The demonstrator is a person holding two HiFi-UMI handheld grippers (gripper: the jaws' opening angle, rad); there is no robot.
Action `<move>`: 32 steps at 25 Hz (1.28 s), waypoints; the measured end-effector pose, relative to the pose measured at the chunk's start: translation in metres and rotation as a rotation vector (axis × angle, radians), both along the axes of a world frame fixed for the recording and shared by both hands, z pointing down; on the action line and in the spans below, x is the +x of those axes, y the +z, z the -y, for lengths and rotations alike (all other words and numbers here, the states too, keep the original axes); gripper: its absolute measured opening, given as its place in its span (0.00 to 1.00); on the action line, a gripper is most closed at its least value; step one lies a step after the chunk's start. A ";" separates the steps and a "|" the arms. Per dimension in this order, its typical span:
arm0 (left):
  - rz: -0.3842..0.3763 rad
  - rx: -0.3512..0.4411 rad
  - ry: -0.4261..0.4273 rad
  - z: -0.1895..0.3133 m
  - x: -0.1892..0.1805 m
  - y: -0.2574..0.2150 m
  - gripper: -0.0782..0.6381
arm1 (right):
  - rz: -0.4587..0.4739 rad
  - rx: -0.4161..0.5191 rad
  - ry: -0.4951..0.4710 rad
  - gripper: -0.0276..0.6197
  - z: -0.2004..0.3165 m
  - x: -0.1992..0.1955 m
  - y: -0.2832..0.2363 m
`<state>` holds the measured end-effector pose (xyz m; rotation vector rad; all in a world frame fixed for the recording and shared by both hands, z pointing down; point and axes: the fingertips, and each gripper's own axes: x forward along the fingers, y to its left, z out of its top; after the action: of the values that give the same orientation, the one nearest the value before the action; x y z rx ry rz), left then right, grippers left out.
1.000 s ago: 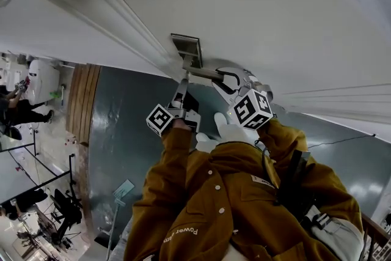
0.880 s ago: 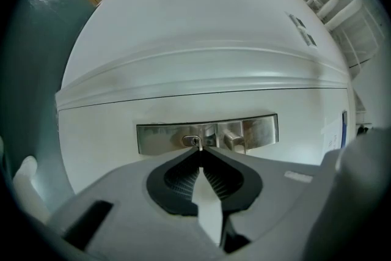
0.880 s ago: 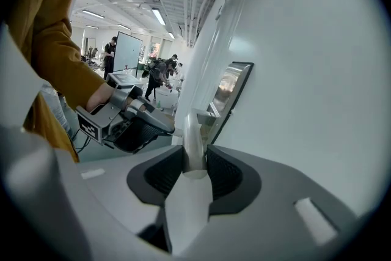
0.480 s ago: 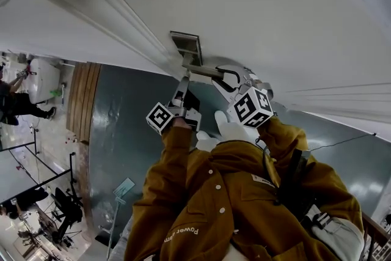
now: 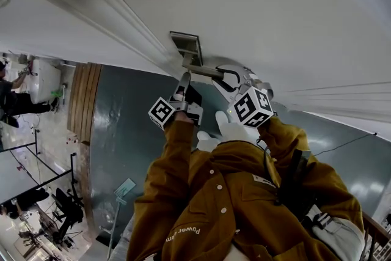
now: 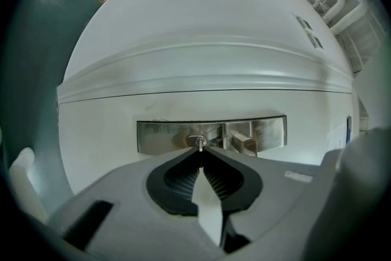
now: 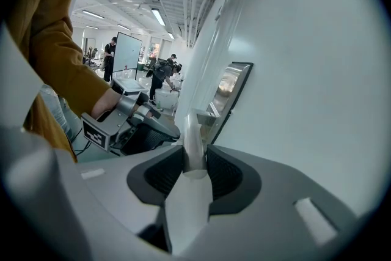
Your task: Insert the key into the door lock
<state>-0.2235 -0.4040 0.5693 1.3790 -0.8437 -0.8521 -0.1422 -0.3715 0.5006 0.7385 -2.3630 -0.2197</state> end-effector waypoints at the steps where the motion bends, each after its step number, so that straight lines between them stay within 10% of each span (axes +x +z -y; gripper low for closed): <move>1: -0.005 0.000 0.000 0.003 0.001 0.000 0.14 | 0.000 0.001 0.000 0.24 0.000 0.000 -0.001; 10: 0.057 0.035 -0.003 0.013 0.002 0.007 0.15 | 0.010 0.001 0.011 0.25 0.000 0.000 -0.001; 20: 0.612 0.240 0.162 -0.033 -0.005 -0.025 0.25 | 0.138 -0.007 0.105 0.35 -0.005 0.008 -0.026; 26: 0.984 0.460 0.214 -0.073 0.002 -0.089 0.20 | 0.419 0.007 0.200 0.05 -0.019 0.020 -0.076; 32: 1.185 0.571 0.203 -0.110 0.010 -0.132 0.11 | 0.556 0.003 0.240 0.05 -0.034 0.022 -0.087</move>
<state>-0.2139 -0.2939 0.4376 2.4890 -1.3432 -0.0034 -0.1200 -0.3375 0.4132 1.1975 -2.7491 0.1024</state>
